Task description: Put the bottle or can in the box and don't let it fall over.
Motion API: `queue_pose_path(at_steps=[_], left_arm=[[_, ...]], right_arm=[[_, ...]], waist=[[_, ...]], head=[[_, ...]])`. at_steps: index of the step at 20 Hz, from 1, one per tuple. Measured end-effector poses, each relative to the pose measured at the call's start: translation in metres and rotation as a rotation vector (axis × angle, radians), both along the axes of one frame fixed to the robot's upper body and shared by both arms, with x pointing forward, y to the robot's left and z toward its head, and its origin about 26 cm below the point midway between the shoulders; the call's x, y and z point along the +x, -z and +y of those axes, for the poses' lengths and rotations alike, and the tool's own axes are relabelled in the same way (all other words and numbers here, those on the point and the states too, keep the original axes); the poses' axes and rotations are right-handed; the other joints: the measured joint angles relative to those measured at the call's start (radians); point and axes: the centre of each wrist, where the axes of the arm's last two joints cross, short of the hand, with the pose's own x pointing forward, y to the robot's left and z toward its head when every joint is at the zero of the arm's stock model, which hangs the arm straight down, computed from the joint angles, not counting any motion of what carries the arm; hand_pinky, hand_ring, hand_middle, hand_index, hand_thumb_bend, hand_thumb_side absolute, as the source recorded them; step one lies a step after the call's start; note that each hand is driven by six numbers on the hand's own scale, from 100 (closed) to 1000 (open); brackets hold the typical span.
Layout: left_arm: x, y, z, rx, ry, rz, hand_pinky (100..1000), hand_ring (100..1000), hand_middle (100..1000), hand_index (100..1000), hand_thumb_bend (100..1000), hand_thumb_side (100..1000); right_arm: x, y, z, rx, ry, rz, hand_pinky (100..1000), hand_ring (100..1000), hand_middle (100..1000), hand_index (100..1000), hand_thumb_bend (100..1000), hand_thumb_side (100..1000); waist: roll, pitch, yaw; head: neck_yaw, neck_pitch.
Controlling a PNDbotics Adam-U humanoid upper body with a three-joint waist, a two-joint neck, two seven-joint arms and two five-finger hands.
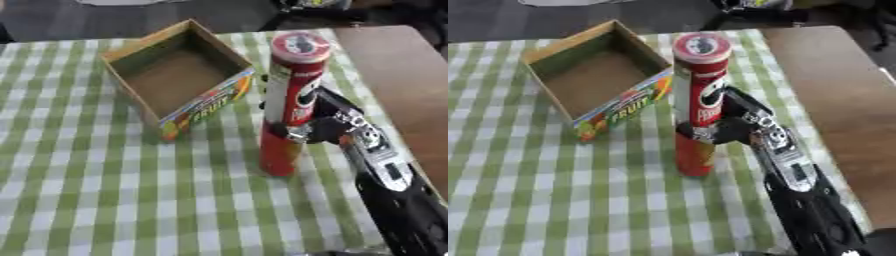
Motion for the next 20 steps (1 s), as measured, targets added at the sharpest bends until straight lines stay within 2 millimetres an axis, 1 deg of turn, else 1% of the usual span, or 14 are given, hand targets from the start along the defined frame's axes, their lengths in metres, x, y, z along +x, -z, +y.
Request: queue_pose_path(at_steps=[1, 3, 4, 6, 7, 11, 12, 14, 18, 20], left_arm=[[0.0000, 0.0000, 0.0000, 0.000, 0.000, 0.000, 1000, 1000, 1000, 822, 210, 784], [0.0000, 0.0000, 0.0000, 0.000, 0.000, 0.000, 1000, 1000, 1000, 820, 210, 784], [0.0000, 0.0000, 0.0000, 0.000, 0.000, 0.000, 1000, 1000, 1000, 820, 210, 784], [-0.0001, 0.0001, 0.0000, 0.000, 0.000, 0.000, 1000, 1000, 1000, 819, 209, 784], [-0.0002, 0.0002, 0.0001, 0.000, 0.000, 0.000, 1000, 1000, 1000, 818, 209, 783], [-0.0003, 0.0004, 0.0001, 0.000, 0.000, 0.000, 1000, 1000, 1000, 817, 208, 783], [-0.0003, 0.0004, 0.0001, 0.001, 0.001, 0.000, 1000, 1000, 1000, 817, 207, 784], [-0.0004, 0.0005, 0.0002, 0.001, 0.001, 0.000, 1000, 1000, 1000, 817, 207, 784], [-0.0007, 0.0009, 0.0003, 0.003, 0.002, 0.002, 1000, 1000, 1000, 816, 206, 783], [-0.0007, 0.0009, 0.0003, 0.004, 0.002, 0.002, 1000, 1000, 1000, 816, 205, 783]], right_arm=[[0.0000, 0.0000, 0.0000, 0.003, 0.001, 0.001, 478, 671, 1000, 578, 342, 100], [0.0000, 0.0001, 0.0001, 0.017, 0.007, 0.004, 453, 642, 1000, 513, 279, 100], [0.0000, 0.0001, 0.0002, 0.024, 0.010, 0.006, 435, 610, 997, 487, 230, 100], [0.0000, 0.0004, 0.0009, 0.040, 0.016, 0.010, 411, 586, 964, 446, 129, 100], [0.0000, 0.0006, 0.0013, 0.049, 0.021, 0.013, 403, 576, 954, 426, 122, 100], [0.0001, 0.0006, 0.0012, 0.076, 0.052, 0.023, 385, 551, 929, 354, 168, 100], [0.0001, 0.0006, 0.0012, 0.083, 0.061, 0.025, 377, 543, 920, 320, 196, 100], [0.0001, 0.0005, 0.0011, 0.097, 0.079, 0.030, 370, 531, 904, 273, 214, 100], [0.0003, -0.0002, 0.0013, 0.120, 0.114, 0.029, 362, 514, 873, 236, 243, 100], [0.0005, -0.0009, 0.0014, 0.132, 0.128, 0.024, 355, 497, 841, 218, 250, 100]], waist=[[0.000, 0.000, 0.000], [0.001, 0.000, 0.000], [0.001, 0.000, 0.000], [0.001, 0.000, 0.000], [0.001, 0.000, 0.000], [0.001, 0.000, -0.001], [0.001, 0.000, -0.001], [0.001, 0.000, -0.001], [0.001, 0.000, -0.002], [0.001, 0.000, -0.002]], head=[[0.000, -0.002], [0.000, -0.002], [0.000, -0.002], [0.000, -0.003], [0.000, -0.003], [0.001, -0.003], [0.001, -0.003], [0.001, -0.003], [0.002, -0.003], [0.002, -0.003]])
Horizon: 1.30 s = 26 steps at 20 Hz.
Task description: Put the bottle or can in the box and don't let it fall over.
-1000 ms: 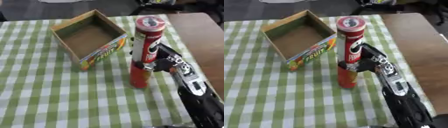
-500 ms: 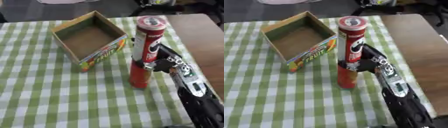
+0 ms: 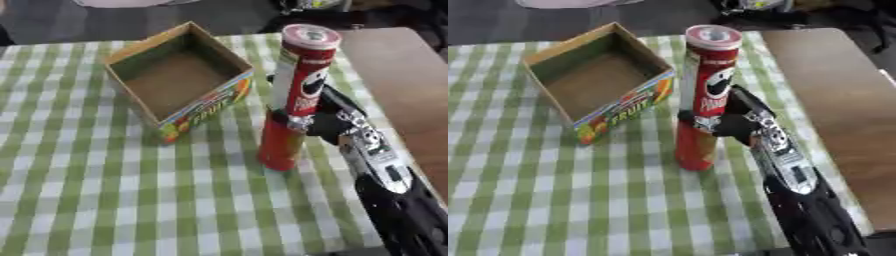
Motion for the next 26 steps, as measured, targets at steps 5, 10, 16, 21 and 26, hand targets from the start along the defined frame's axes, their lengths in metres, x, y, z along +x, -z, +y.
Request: queue_pose_path(at_steps=[5, 10, 16, 21, 26], left_arm=[[0.000, 0.000, 0.000, 0.001, 0.001, 0.000, 1000, 1000, 1000, 815, 204, 782], [0.000, 0.000, 0.000, 0.001, 0.002, 0.000, 1000, 1000, 1000, 806, 203, 779], [0.000, 0.000, 0.000, 0.001, 0.002, -0.001, 1000, 1000, 1000, 803, 201, 779], [0.000, 0.000, 0.000, 0.001, 0.002, 0.000, 1000, 1000, 1000, 801, 200, 777], [0.000, 0.000, 0.000, 0.002, 0.002, -0.001, 1000, 1000, 1000, 801, 199, 775]], right_arm=[[0.000, -0.005, -0.003, 0.007, 0.026, -0.031, 333, 475, 823, 219, 268, 100], [0.000, -0.013, -0.007, 0.002, 0.042, -0.069, 274, 456, 810, 220, 288, 100], [0.001, -0.022, -0.011, -0.007, 0.058, -0.119, 251, 434, 782, 226, 301, 100], [0.004, -0.042, -0.015, -0.031, 0.054, -0.212, 253, 423, 753, 227, 303, 100], [0.011, -0.075, -0.017, -0.037, 0.034, -0.311, 256, 413, 728, 226, 301, 100]], waist=[[0.000, 0.000, -0.002], [0.000, 0.000, -0.005], [0.000, 0.000, -0.005], [0.000, 0.000, -0.004], [0.000, 0.000, 0.001]], head=[[0.003, 0.000], [0.003, 0.000], [0.003, 0.000], [0.001, -0.001], [-0.004, -0.001]])
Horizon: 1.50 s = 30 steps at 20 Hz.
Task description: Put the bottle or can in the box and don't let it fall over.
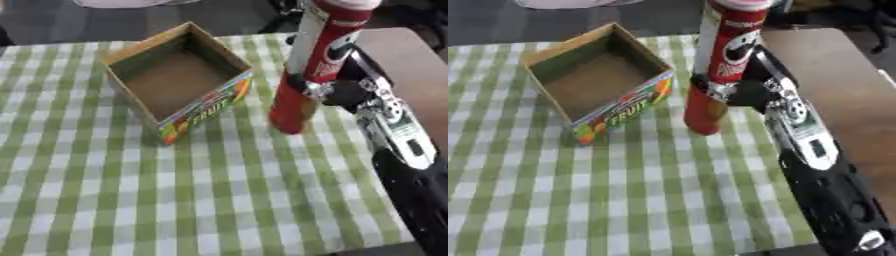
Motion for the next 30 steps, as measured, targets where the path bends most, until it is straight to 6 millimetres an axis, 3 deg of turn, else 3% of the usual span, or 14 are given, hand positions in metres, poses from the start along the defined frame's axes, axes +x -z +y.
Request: queue_pose_path(at_steps=[8, 9, 10, 14, 24, 30], left_arm=[[0.001, -0.002, -0.001, 0.003, 0.008, -0.006, 1000, 1000, 1000, 801, 197, 774], [0.002, -0.002, -0.001, 0.003, 0.010, -0.007, 1000, 1000, 1000, 800, 197, 773], [0.002, -0.002, -0.001, 0.003, 0.010, -0.007, 1000, 1000, 1000, 800, 196, 773], [0.003, -0.004, -0.001, 0.004, 0.013, -0.011, 1000, 1000, 1000, 800, 195, 772], [0.011, -0.014, -0.007, 0.005, 0.042, -0.045, 1000, 1000, 1000, 799, 196, 767], [0.016, -0.023, -0.011, -0.003, 0.051, -0.072, 1000, 1000, 1000, 798, 197, 760]], right_arm=[[0.017, -0.051, 0.001, 0.005, -0.041, -0.084, 258, 412, 714, 225, 299, 100], [0.020, -0.056, 0.002, 0.006, -0.044, -0.086, 260, 412, 714, 226, 233, 100], [0.022, -0.061, 0.001, 0.006, -0.044, -0.090, 260, 412, 715, 226, 301, 100], [0.034, -0.076, 0.002, -0.001, -0.035, -0.099, 268, 415, 716, 229, 296, 100], [0.067, -0.100, 0.009, -0.026, 0.027, -0.083, 291, 443, 755, 247, 295, 100], [0.085, -0.096, 0.020, -0.042, 0.066, -0.049, 300, 456, 773, 259, 292, 100]], waist=[[-0.002, 0.000, 0.015], [-0.002, 0.000, 0.018], [-0.002, 0.002, 0.021], [-0.001, 0.010, 0.035], [-0.005, 0.035, 0.090], [-0.013, 0.047, 0.144]], head=[[-0.016, -0.008], [-0.018, -0.008], [-0.022, -0.009], [-0.035, -0.017], [-0.085, -0.032], [-0.117, -0.035]])
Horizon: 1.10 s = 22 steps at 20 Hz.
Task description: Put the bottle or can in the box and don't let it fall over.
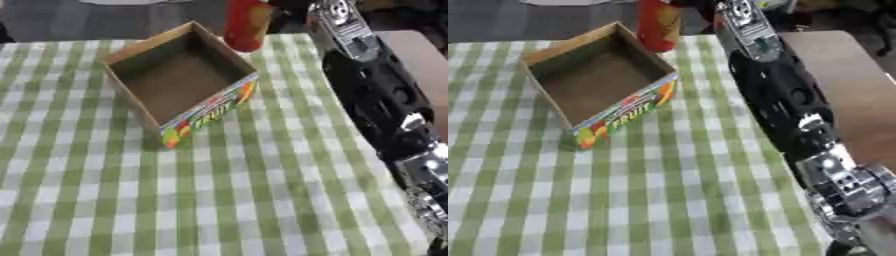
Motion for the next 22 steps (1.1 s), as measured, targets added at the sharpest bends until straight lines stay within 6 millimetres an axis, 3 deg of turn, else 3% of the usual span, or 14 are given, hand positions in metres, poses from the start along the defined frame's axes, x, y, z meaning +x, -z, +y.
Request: queue_pose_path(at_steps=[7, 11, 13, 14, 17, 18, 19, 20, 22], left_arm=[[0.003, -0.003, -0.003, -0.029, -0.007, -0.010, 1000, 1000, 1000, 796, 202, 761], [0.003, -0.003, -0.002, -0.036, -0.018, -0.008, 1000, 1000, 1000, 796, 202, 762], [0.003, -0.003, -0.003, -0.041, -0.022, -0.007, 1000, 1000, 1000, 796, 203, 763], [0.003, -0.003, -0.003, -0.044, -0.023, -0.007, 1000, 1000, 1000, 796, 203, 764], [0.003, -0.002, -0.004, -0.049, -0.024, -0.006, 1000, 1000, 1000, 796, 204, 766], [0.003, -0.002, -0.004, -0.050, -0.025, -0.005, 1000, 1000, 1000, 796, 204, 767], [0.003, -0.002, -0.004, -0.050, -0.025, -0.004, 1000, 1000, 1000, 796, 205, 767], [0.003, -0.002, -0.004, -0.051, -0.026, -0.004, 1000, 1000, 1000, 796, 205, 768], [0.003, -0.002, -0.003, -0.051, -0.028, -0.004, 1000, 1000, 1000, 796, 205, 767]], right_arm=[[0.012, 0.006, 0.009, 0.000, 0.042, 0.017, 349, 508, 814, 297, 276, 100], [0.015, 0.014, 0.013, -0.008, 0.059, 0.026, 441, 581, 875, 355, 237, 100], [0.018, 0.022, 0.014, -0.023, 0.065, 0.034, 518, 647, 945, 418, 162, 100], [0.019, 0.025, 0.014, -0.033, 0.065, 0.037, 595, 719, 1000, 474, 179, 100], [0.021, 0.037, 0.014, -0.065, 0.062, 0.044, 813, 942, 1000, 655, 433, 100], [0.022, 0.040, 0.014, -0.076, 0.060, 0.045, 905, 1000, 1000, 780, 547, 100], [0.022, 0.044, 0.014, -0.088, 0.055, 0.043, 1000, 1000, 1000, 961, 651, 100], [0.022, 0.045, 0.014, -0.103, 0.048, 0.035, 1000, 1000, 1000, 1000, 569, 256], [0.022, 0.047, 0.014, -0.142, 0.032, 0.013, 1000, 1000, 1000, 1000, 565, 514]], waist=[[-0.017, 0.002, 0.069], [-0.019, 0.007, 0.077], [-0.022, 0.008, 0.081], [-0.023, 0.009, 0.082], [-0.024, 0.012, 0.083], [-0.024, 0.014, 0.083], [-0.024, 0.014, 0.083], [-0.025, 0.014, 0.083], [-0.027, 0.014, 0.079]], head=[[-0.060, 0.001], [-0.077, 0.001], [-0.084, 0.001], [-0.086, 0.001], [-0.089, 0.000], [-0.089, 0.000], [-0.089, 0.000], [-0.089, 0.000], [-0.088, 0.000]])
